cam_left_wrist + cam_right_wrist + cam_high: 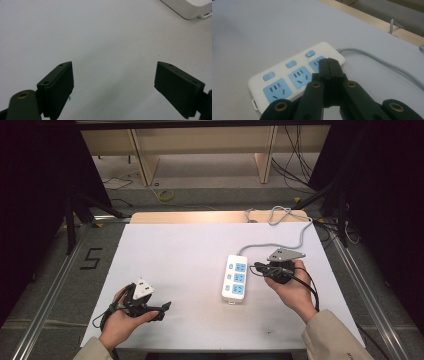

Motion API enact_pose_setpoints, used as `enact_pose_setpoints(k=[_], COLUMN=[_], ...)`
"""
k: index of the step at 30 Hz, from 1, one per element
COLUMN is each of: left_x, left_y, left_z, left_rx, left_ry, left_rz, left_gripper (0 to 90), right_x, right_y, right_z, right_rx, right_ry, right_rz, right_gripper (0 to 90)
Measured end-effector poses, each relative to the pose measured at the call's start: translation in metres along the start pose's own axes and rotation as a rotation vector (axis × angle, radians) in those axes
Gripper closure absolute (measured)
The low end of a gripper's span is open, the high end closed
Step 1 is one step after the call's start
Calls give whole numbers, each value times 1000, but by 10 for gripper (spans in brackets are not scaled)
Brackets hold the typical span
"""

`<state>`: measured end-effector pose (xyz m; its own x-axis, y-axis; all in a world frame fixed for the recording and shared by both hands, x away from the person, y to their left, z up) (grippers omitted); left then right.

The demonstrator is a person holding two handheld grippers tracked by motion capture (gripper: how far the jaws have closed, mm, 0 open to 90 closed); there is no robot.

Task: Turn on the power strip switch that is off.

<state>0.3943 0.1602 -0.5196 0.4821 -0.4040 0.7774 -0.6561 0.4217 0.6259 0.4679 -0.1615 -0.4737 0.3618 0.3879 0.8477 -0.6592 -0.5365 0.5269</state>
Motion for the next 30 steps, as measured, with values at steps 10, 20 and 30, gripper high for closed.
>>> enact_pose_setpoints(k=[10,20,30], left_x=[0,0,1], left_y=[0,0,-1], left_z=[0,0,2], left_rx=[0,1,-7], left_ry=[0,-2,-3], left_rz=[0,-1,-3], left_gripper=[155,155,154], right_x=[4,8,15], right_y=[-5,-8,-13], right_z=[0,-1,-1], right_rx=[2,5,5], right_ry=[3,0,-14], right_rz=[-2,0,10], right_gripper=[900,900,900])
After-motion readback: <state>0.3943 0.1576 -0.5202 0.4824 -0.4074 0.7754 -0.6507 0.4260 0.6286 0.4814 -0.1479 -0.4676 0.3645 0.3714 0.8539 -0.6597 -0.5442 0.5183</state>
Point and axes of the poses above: each handheld gripper's, and its own axes: y roughly backward along the jaws, x roughly out of its top, z roughly to its right, the point moved 10 cm from there along -y, roughly forward along the jaws, and after that the axes turned 3 degrees about z, right-handed, at the moved point
